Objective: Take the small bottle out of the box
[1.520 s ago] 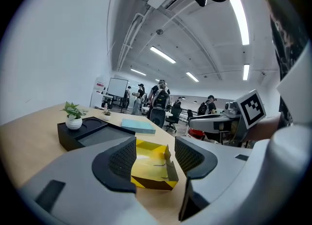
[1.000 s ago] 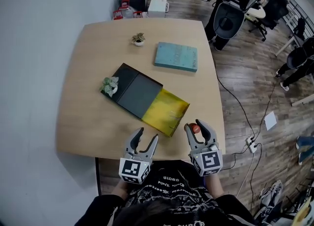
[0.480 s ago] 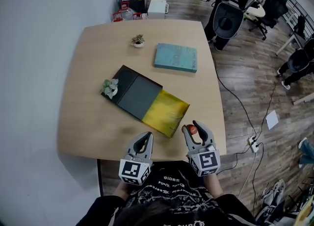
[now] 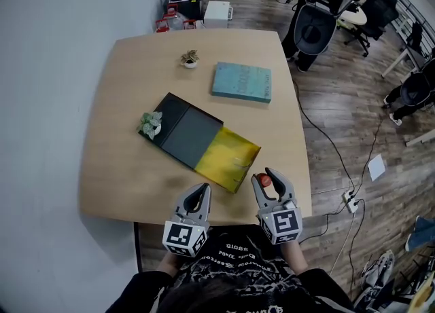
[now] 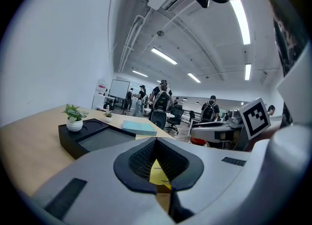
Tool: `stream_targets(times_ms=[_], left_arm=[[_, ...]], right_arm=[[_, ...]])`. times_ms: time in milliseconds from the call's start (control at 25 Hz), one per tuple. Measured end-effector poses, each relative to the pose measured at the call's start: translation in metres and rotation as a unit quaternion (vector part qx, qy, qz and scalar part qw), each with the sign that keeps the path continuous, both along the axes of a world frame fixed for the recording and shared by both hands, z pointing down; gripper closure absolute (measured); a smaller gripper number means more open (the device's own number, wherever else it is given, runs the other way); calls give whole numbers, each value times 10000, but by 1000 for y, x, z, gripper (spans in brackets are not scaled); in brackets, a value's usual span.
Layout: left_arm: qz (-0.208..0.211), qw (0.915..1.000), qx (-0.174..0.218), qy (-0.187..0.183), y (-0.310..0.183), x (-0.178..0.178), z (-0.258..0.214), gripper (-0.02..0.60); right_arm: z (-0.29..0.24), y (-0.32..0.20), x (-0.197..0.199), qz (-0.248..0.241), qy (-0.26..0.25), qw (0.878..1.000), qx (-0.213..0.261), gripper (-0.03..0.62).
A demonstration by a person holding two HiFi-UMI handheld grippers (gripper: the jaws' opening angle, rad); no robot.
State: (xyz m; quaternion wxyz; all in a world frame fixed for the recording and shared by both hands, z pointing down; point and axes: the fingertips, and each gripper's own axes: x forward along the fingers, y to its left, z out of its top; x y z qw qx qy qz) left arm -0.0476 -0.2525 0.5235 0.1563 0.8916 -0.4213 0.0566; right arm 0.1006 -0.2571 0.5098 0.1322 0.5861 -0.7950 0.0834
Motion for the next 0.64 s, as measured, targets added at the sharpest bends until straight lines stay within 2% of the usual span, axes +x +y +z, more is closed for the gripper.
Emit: stream_targets(times_ms=[360,640], left_arm=[[-26,9999,-70,68,-5,2,2,578],[-38,9999,-92,-63,-8,8,6,578]], right_arm=[[4,-4,1,-66,-14,10000,-35,444],[3,-8,7,-95,-8,10000,-27,444]])
